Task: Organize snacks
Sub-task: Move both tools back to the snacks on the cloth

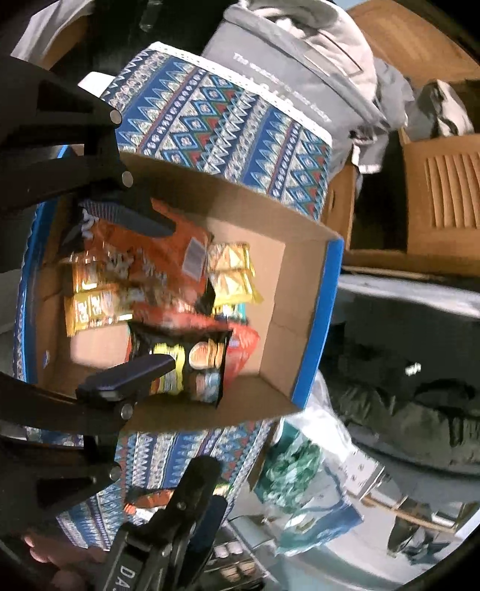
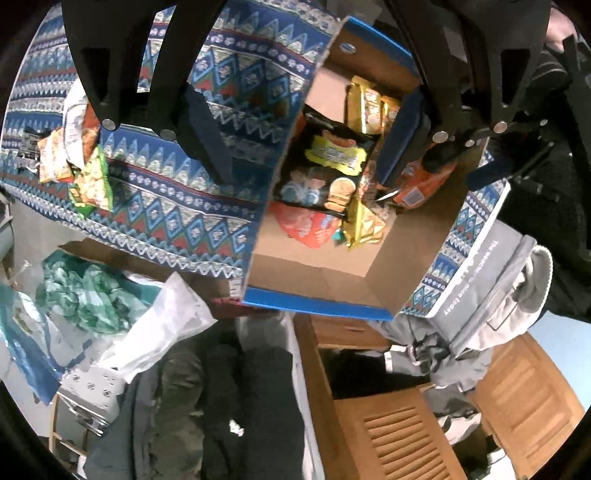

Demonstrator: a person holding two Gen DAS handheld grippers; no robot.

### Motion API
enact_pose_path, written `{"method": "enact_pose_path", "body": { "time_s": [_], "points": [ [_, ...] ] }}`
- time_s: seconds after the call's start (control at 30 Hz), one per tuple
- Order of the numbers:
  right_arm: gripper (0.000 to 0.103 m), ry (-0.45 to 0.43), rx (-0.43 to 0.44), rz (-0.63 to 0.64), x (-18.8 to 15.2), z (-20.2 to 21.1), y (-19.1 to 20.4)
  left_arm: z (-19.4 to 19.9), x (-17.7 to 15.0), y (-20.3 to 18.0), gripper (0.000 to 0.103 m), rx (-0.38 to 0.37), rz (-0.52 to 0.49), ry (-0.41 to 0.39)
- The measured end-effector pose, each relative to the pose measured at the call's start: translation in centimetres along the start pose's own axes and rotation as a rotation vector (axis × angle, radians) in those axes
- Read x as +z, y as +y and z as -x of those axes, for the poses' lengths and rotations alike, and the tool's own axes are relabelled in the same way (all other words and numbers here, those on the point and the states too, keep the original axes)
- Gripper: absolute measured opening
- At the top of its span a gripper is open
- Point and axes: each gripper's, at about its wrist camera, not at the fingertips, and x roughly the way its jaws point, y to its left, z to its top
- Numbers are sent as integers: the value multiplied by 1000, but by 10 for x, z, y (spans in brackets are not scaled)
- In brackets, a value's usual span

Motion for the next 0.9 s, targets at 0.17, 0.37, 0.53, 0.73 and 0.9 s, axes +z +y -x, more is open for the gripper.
{"method": "enact_pose_path", "body": {
  "time_s": [0.17, 0.37, 0.53, 0.73, 0.9],
  "points": [
    [81, -10, -27, -12, -7, 11, -16, 7, -1, -25, 75, 5, -64, -22],
    [81, -26, -60, -48, -15, 25, -40, 8, -3, -51, 75, -6, -117, -13],
    [81, -36, -89, -76, -24, 36, -62, 8, -7, -73, 78, -21, -160, -8],
    [82, -39, -112, -119, -36, 46, -88, 3, -13, -105, 77, -40, -230, 12],
    [82, -47, -134, -151, -45, 56, -109, 2, -18, -128, 78, -57, -275, 18]
  ]
}}
